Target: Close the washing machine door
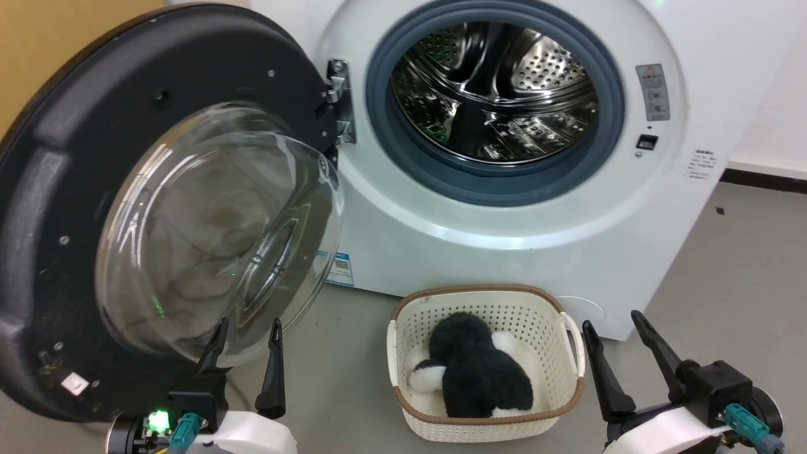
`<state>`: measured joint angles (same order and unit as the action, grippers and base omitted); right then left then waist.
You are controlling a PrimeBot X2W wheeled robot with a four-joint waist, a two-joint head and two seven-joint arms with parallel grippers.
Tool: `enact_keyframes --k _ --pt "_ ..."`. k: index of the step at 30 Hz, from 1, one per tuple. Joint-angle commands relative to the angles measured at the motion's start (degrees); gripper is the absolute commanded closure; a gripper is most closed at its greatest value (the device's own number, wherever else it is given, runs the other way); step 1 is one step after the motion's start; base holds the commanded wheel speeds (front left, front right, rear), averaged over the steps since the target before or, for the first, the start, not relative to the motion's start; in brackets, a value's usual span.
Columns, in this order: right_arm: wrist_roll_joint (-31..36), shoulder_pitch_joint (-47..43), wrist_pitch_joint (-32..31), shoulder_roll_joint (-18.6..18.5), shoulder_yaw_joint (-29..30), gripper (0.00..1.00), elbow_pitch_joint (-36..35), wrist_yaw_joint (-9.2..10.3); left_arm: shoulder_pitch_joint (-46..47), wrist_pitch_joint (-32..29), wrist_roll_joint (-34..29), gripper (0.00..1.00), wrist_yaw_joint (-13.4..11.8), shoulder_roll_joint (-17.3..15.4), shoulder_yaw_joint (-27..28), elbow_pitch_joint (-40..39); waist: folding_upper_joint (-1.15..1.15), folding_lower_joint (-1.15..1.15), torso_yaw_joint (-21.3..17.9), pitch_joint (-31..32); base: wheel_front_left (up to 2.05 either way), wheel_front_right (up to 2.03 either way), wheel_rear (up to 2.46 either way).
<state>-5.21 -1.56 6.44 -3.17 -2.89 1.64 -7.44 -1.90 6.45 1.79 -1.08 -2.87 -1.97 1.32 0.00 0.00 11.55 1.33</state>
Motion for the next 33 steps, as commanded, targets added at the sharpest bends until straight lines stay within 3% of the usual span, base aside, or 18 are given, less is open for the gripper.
enact_keyframes --k 1,33 --pt "-0.5 -0.5 0.6 0.1 -0.2 0.0 0.2 -0.02 -0.8 0.5 0.4 0.0 -0.3 -0.1 0.0 0.1 0.0 0.0 0.4 0.1 0.0 0.0 0.0" --pt "-3.5 2.6 4.6 -1.1 -6.3 0.0 4.0 -0.03 -3.0 4.6 2.6 0.0 -3.3 0.0 0.7 -2.4 0.0 0.0 10.3 -0.9 0.0 0.0 0.0"
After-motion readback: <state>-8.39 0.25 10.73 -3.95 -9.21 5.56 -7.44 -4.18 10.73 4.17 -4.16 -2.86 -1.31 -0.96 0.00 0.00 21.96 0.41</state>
